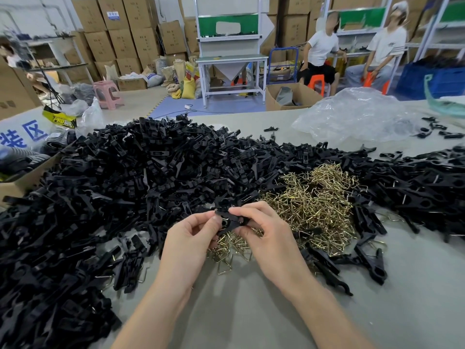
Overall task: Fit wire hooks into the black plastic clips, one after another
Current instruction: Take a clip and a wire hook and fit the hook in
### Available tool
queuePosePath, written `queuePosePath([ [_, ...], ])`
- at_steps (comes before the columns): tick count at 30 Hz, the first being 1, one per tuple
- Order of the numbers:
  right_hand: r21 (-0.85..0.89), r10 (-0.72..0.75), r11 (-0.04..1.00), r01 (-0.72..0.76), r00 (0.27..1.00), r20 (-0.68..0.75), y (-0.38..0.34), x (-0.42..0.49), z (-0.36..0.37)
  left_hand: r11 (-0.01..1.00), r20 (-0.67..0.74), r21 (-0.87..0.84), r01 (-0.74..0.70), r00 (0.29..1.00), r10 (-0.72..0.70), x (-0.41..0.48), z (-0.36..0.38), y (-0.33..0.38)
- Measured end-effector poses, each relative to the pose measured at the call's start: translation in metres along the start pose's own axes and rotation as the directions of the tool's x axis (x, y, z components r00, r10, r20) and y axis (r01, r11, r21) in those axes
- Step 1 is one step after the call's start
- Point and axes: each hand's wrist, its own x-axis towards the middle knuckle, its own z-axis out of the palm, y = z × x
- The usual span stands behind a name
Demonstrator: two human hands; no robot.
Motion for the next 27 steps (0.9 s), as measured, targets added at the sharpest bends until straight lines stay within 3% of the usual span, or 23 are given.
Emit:
queuePosePath([
  [5,-0.069,-0.057,0.996,0.056,0.998,-0.014,0.001,-0.001,0.000,1.000,0.006,-0.022,0.015,1.000,-0.015,-0.002,0.003,-0.001],
  [9,0.061,0.022,0.998,-0.022,1.000,0.001,0.000,0.000,-0.001,0.878,0.246,-0.401,0.262,0.954,-0.172,-0.003,0.003,0.007],
  [11,0.136,0.038,0.990,-0.039,0.999,0.011,-0.001,0.001,-0.003,0.797,0.365,-0.483,0.362,0.911,-0.192,-0.001,-0.001,0.007],
  [14,0.191,0.054,0.980,-0.064,0.997,0.057,-0.002,0.001,-0.005,0.772,0.489,-0.454,0.445,0.848,-0.202,0.001,-0.008,0.007],
  [18,0.313,0.101,0.939,-0.141,0.985,0.140,-0.003,0.000,-0.006,0.845,0.584,-0.307,0.437,0.788,-0.195,0.001,-0.017,0.010],
  [27,0.498,0.095,0.850,-0.173,0.979,0.178,-0.003,0.001,-0.012,0.859,0.665,-0.300,0.414,0.737,-0.122,0.004,-0.023,0.007],
])
